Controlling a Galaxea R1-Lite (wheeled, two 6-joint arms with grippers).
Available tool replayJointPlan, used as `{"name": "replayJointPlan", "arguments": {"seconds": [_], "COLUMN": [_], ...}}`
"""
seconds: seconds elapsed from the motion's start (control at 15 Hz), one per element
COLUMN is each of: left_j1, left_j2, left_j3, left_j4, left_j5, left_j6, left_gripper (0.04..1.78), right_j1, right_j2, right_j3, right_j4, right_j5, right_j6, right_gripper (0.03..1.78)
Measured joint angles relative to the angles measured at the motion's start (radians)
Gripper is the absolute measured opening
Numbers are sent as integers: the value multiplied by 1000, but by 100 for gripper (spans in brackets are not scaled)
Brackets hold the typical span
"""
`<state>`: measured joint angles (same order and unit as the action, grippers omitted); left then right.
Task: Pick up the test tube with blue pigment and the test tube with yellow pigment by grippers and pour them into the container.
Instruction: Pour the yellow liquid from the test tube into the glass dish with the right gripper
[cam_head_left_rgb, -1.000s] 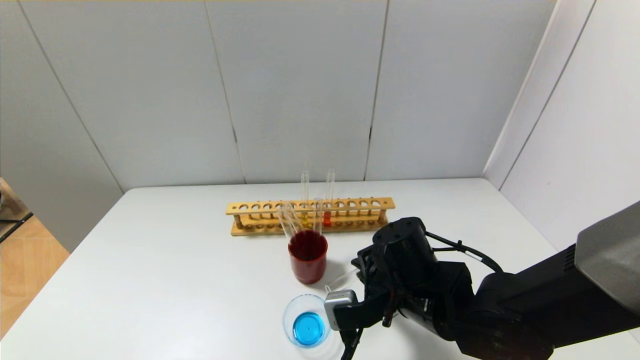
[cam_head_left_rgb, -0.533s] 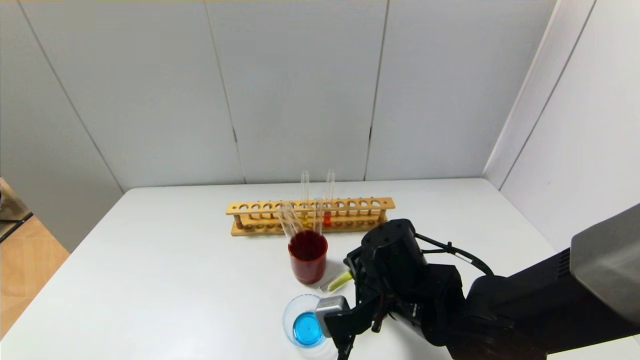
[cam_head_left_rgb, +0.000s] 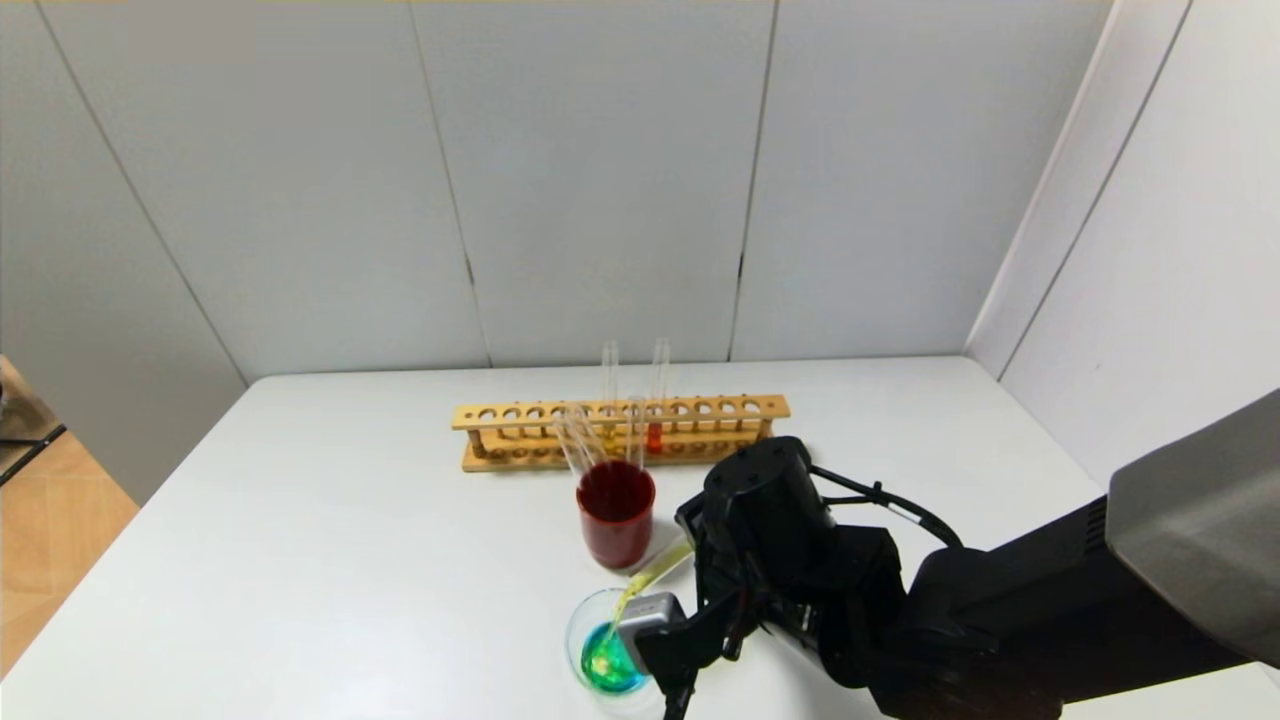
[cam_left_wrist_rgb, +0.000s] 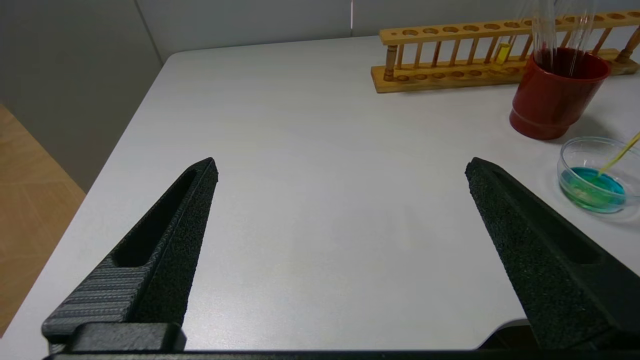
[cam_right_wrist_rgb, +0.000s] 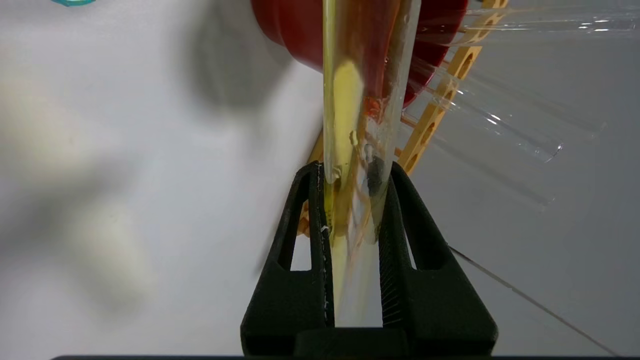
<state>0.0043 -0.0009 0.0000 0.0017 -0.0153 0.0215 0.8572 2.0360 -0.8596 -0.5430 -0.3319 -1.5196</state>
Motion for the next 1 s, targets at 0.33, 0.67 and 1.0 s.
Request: {"name": "replayJointPlan", "arguments": {"seconds": [0.33,0.67,1.0], "left_j1": [0,0,0], "left_j2": [0,0,0], "left_j3": [0,0,0], "left_j4": [0,0,0], "left_j5": [0,0,0], "left_j6": [0,0,0], "left_gripper": [175,175,175], "right_j1": [1,1,22], "right_j2": [24,28,26], "right_j3": [-1,-21,-89], "right_j4": [1,68,92], "right_j5": [0,-40,-101], "right_j6": [1,-43,-144], "right_gripper": [34,34,34]}}
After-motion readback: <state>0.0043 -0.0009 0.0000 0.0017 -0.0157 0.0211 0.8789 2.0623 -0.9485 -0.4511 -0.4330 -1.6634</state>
